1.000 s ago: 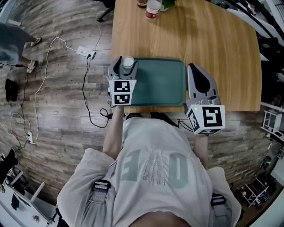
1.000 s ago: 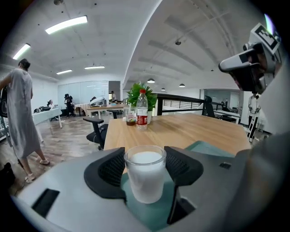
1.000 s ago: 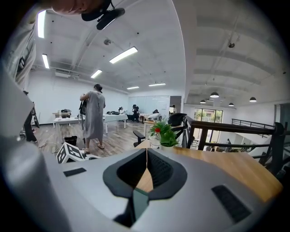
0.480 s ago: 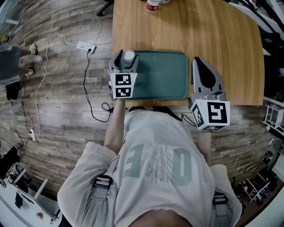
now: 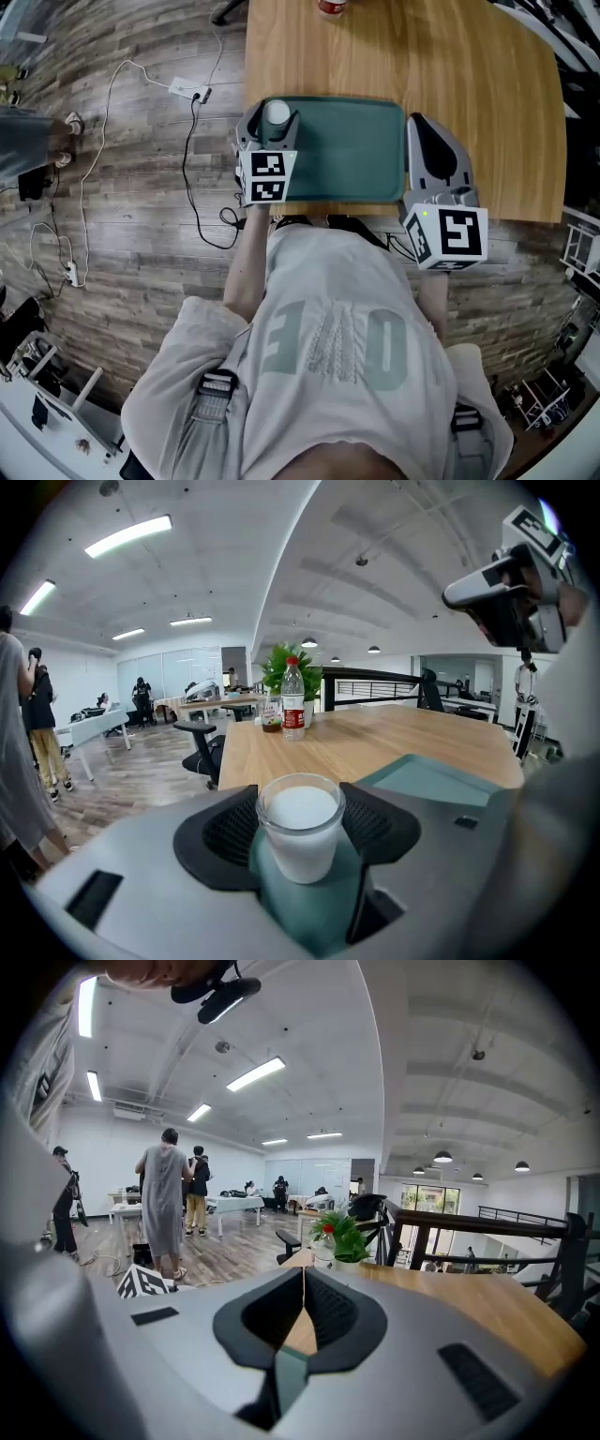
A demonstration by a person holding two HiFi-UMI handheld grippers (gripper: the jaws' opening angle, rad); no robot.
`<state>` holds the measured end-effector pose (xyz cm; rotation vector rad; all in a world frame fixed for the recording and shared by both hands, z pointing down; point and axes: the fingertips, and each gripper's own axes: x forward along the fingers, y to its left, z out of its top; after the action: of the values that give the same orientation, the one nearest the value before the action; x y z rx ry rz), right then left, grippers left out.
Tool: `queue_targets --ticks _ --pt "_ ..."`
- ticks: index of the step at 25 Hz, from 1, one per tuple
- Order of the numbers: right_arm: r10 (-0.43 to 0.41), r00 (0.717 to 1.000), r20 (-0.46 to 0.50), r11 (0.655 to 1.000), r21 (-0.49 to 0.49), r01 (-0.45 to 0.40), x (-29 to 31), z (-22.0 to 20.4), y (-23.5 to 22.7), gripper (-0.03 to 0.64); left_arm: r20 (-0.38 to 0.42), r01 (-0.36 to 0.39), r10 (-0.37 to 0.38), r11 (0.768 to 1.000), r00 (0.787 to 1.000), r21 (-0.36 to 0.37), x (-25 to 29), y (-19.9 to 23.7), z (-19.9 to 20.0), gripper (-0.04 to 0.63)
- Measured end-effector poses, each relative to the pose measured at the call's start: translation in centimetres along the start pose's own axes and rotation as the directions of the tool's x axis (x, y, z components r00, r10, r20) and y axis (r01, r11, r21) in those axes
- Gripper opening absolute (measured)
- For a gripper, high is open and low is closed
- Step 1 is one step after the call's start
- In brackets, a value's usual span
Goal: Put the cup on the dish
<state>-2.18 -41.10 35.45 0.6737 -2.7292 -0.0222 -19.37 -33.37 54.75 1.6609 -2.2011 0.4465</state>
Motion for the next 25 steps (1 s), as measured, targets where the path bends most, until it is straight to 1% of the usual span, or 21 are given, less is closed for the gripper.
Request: queue_targets --ticks 10,12,14,17,19,22,25 --pt "-0.007 1.0 0.013 1.0 0.005 0.007 -0.6 -0.1 0.0 0.019 -0.045 -0.037 0.038 0.999 0.998 0.019 0.0 0.6 -0.7 0.278" --pt "-0.008 1.0 0.017 1.0 0.007 0.008 -0.8 0.0 0.0 0.019 -0.04 -0.033 0.033 0.999 0.999 0.003 0.1 0.6 -0.5 0.278" --pt "-0.003 1.0 0.025 1.0 0.01 0.003 -1.0 0.3 -0.2 0.02 -0.023 -0.027 0.026 0.999 0.999 -0.03 0.1 0.4 0.0 0.278" --pt "0.014 0.999 0.052 1.0 0.019 -0.015 -1.2 1.3 -0.3 0.018 0.03 -0.036 0.037 0.999 0.999 -0.04 -0.4 0.4 2.2 0.278" --pt "0.027 0.996 0.082 0.999 0.022 -0.028 -1.0 2.1 -0.2 0.02 0.095 -0.05 0.053 0.998 0.994 -0.034 -1.2 0.7 4.9 0.278" --pt "0.048 0.99 0.131 0.999 0.01 -0.049 -0.4 3.7 0.0 0.02 0.206 -0.076 0.079 0.997 0.975 -0.023 -3.0 1.5 10.3 0.278" --pt "0.069 0.979 0.189 0.997 0.008 -0.072 -0.1 5.6 0.1 0.02 0.296 -0.07 0.084 0.996 0.952 -0.058 -5.5 2.0 16.1 0.278"
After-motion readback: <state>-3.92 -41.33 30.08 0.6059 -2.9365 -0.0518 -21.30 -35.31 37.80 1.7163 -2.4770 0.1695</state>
